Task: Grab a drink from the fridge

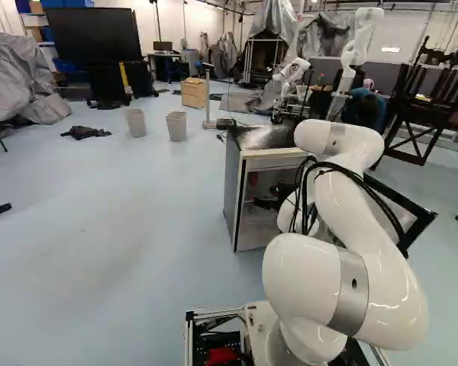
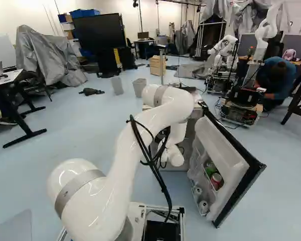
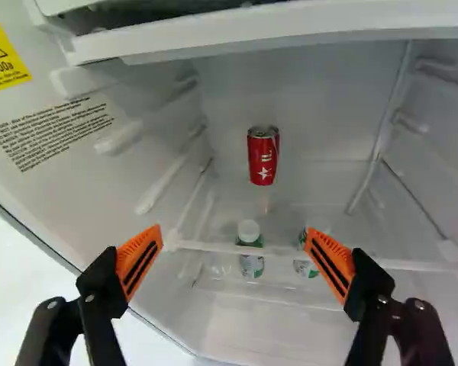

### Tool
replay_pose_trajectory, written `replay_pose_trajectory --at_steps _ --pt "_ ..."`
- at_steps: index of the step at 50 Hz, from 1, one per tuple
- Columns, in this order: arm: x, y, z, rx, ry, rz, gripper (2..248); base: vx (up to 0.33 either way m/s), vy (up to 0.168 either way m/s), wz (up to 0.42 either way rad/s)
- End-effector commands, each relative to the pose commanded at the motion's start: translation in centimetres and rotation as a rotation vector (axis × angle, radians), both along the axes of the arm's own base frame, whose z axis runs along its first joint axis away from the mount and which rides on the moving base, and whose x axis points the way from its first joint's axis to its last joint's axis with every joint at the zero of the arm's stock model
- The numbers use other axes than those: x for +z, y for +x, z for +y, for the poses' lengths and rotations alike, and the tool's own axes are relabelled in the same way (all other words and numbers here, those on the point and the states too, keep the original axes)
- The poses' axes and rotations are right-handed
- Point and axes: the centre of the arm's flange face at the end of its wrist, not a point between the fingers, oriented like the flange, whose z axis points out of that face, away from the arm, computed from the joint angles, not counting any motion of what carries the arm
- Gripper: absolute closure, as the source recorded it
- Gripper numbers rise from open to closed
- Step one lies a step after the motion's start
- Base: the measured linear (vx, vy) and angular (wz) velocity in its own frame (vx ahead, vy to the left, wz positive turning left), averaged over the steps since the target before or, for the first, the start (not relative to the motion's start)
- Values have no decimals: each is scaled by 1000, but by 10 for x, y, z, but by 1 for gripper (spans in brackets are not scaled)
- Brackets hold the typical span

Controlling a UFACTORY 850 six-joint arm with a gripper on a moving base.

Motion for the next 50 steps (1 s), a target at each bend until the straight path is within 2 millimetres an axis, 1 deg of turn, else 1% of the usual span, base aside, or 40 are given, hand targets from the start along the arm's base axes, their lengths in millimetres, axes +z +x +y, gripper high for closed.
replay_pose_trajectory --at_steps 32,50 --pt "-13 41 -2 -6 -41 -33 3 0 0 0" --pt "-19 63 1 10 -60 -63 3 0 0 0"
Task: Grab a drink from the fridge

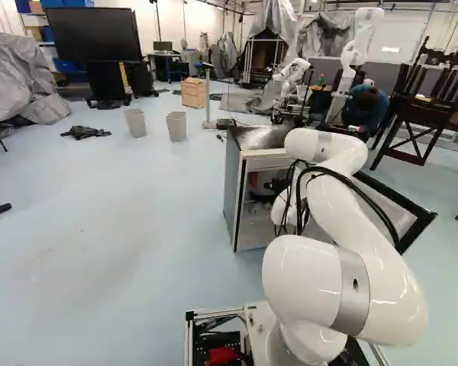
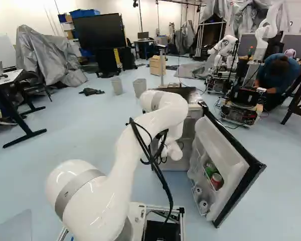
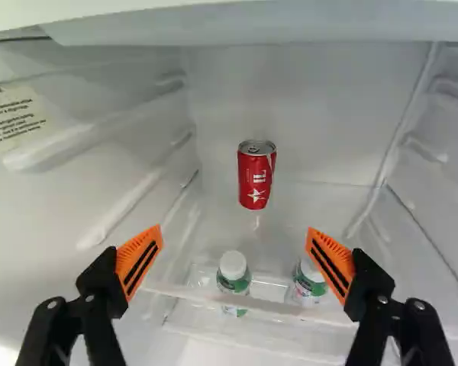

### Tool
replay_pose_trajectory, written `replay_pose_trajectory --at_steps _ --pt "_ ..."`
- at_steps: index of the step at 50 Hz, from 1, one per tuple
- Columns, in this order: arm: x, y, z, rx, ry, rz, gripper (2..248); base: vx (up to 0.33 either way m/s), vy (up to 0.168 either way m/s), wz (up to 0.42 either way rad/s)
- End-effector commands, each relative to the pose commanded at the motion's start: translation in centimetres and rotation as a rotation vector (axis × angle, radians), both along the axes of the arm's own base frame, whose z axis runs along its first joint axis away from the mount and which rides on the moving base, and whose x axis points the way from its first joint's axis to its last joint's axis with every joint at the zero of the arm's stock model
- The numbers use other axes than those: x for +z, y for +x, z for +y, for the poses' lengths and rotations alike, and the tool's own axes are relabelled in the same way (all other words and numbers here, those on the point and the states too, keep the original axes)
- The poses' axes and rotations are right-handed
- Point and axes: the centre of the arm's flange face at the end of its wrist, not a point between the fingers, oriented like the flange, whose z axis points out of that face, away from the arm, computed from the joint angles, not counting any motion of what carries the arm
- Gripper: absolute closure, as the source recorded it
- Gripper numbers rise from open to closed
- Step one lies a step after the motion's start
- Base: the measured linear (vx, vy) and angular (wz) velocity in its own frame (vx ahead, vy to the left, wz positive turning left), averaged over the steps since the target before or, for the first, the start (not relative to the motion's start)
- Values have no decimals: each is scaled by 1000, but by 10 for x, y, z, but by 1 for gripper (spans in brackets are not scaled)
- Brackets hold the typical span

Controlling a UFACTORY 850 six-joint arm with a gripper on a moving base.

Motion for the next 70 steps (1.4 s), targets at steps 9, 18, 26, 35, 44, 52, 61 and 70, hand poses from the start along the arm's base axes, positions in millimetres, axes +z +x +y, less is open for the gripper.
replay_pose_trajectory --at_steps 9,18,26,35,44,52,61,70 --pt "-3 11 2 11 -9 -18 3 0 0 0" --pt "-6 21 2 17 -16 -35 3 0 0 0" --pt "-8 29 1 22 -22 -48 3 0 0 0" --pt "-11 36 1 26 -29 -62 3 0 0 0" --pt "-13 44 0 30 -35 -76 3 0 0 0" --pt "-15 51 0 34 -41 -89 3 0 0 0" --pt "-18 58 -1 38 -48 -104 3 0 0 0" --pt "-20 66 -1 42 -54 -119 3 0 0 0"
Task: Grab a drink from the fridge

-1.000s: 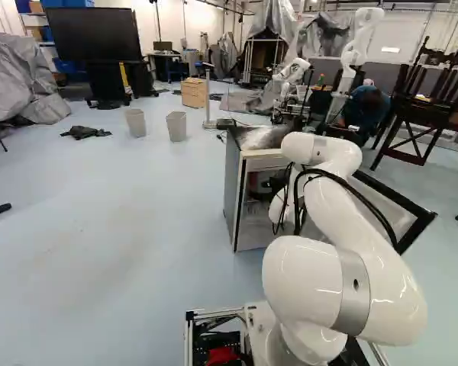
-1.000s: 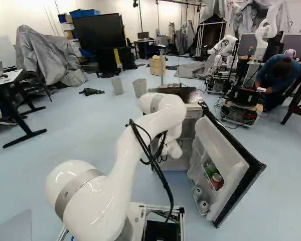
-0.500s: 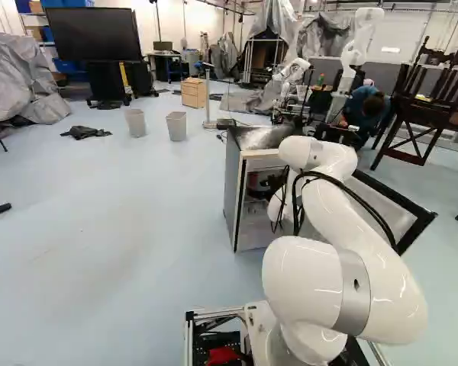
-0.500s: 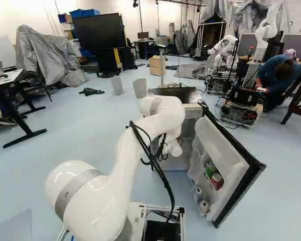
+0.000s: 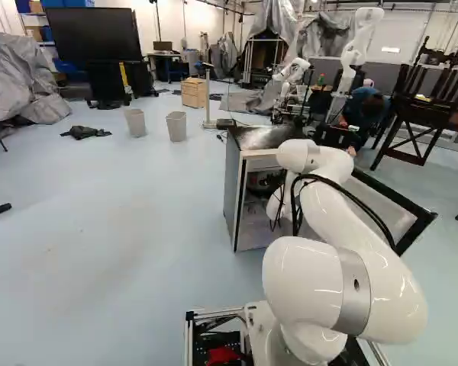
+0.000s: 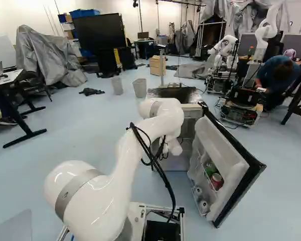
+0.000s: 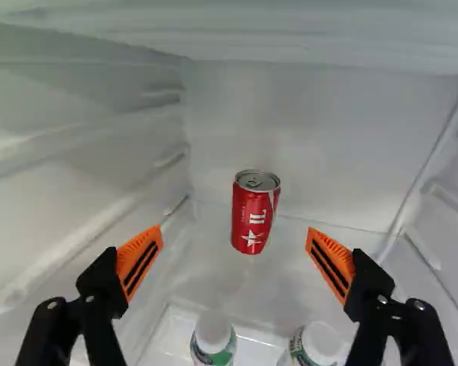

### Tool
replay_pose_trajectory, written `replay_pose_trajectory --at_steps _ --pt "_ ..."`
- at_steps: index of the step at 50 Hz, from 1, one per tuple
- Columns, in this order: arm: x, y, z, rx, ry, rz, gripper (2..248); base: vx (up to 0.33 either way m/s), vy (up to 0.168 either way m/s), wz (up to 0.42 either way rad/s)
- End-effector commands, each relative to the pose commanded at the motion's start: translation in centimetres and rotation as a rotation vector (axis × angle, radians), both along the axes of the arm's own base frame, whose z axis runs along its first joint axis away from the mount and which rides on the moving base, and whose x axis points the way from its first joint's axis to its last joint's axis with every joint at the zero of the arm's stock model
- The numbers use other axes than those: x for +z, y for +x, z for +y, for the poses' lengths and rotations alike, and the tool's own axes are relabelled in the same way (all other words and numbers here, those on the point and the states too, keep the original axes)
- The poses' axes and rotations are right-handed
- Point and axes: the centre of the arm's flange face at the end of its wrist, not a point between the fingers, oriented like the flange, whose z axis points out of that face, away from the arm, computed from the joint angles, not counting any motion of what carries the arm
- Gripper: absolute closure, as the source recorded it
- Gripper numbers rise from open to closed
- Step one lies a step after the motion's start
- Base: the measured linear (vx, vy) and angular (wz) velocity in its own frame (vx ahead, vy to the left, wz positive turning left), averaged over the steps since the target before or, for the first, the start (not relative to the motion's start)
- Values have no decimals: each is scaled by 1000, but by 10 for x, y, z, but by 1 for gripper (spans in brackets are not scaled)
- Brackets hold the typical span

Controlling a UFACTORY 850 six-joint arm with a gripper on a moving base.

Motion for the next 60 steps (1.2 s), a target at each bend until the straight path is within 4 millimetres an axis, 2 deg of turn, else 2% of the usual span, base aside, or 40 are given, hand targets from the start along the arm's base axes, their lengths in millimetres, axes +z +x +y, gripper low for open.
replay_pose_trajectory --at_steps 42,59,60 --pt "-13 35 -2 17 -32 -76 3 0 0 0" --pt "-14 37 -2 18 -35 -83 6 0 0 0" --pt "-14 37 -2 18 -35 -83 41 0 0 0"
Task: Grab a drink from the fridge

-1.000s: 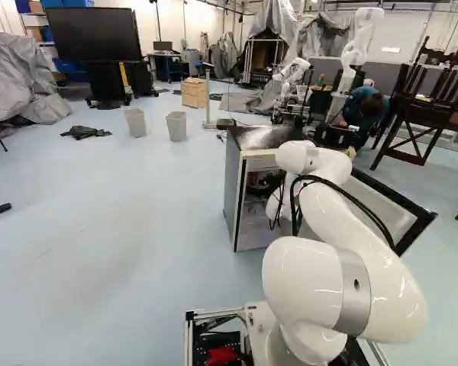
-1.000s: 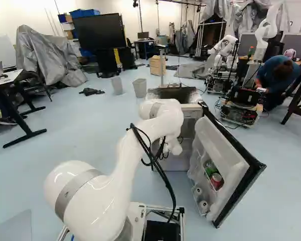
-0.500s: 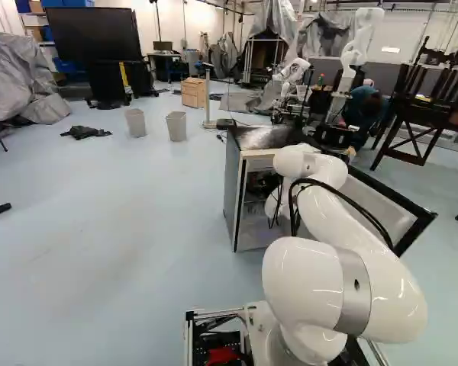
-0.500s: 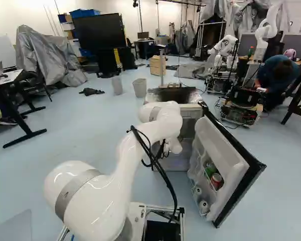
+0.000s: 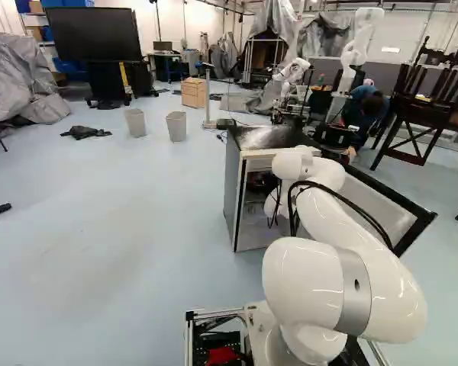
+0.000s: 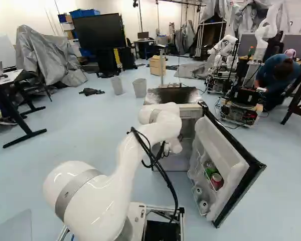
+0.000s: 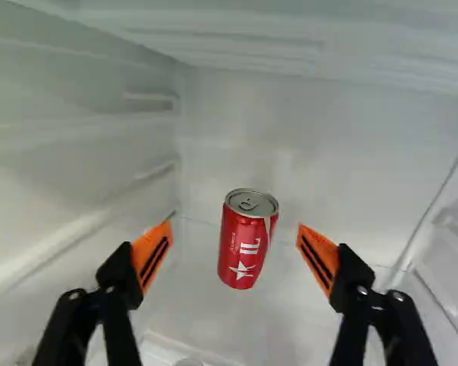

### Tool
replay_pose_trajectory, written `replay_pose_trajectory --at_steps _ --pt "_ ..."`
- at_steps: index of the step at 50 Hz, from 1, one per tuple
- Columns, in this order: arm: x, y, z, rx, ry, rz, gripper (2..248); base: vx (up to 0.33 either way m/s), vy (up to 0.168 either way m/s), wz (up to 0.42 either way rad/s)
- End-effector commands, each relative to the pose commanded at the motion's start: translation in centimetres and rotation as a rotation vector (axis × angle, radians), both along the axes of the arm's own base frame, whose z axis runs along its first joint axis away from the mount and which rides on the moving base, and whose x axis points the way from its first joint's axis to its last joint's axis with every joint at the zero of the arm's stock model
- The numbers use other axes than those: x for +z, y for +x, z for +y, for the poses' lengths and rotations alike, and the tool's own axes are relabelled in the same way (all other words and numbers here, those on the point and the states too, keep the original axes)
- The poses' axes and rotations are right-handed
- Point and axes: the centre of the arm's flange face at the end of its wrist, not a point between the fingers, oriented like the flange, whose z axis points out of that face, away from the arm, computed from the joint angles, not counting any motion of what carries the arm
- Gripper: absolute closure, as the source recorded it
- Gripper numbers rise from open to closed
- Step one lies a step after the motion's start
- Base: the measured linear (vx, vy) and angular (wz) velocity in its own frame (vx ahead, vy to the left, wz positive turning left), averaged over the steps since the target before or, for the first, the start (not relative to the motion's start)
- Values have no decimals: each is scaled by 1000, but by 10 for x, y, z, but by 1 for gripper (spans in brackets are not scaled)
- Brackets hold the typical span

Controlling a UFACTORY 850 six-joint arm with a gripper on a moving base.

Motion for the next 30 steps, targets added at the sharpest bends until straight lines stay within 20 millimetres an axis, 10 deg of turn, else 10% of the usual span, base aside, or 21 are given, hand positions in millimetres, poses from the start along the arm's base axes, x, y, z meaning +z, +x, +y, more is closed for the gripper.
replay_pose_trajectory --at_steps 5,6,10,11,15,16,30 --pt "0 0 0 0 0 0 41 0 0 0" --pt "0 0 0 0 0 0 79 0 0 0" --pt "0 0 0 0 0 0 79 0 0 0" --pt "0 0 0 0 0 0 117 0 0 0" --pt "0 0 0 0 0 0 117 0 0 0" --pt "0 0 0 0 0 0 152 0 0 0" --pt "0 0 0 0 0 0 167 0 0 0"
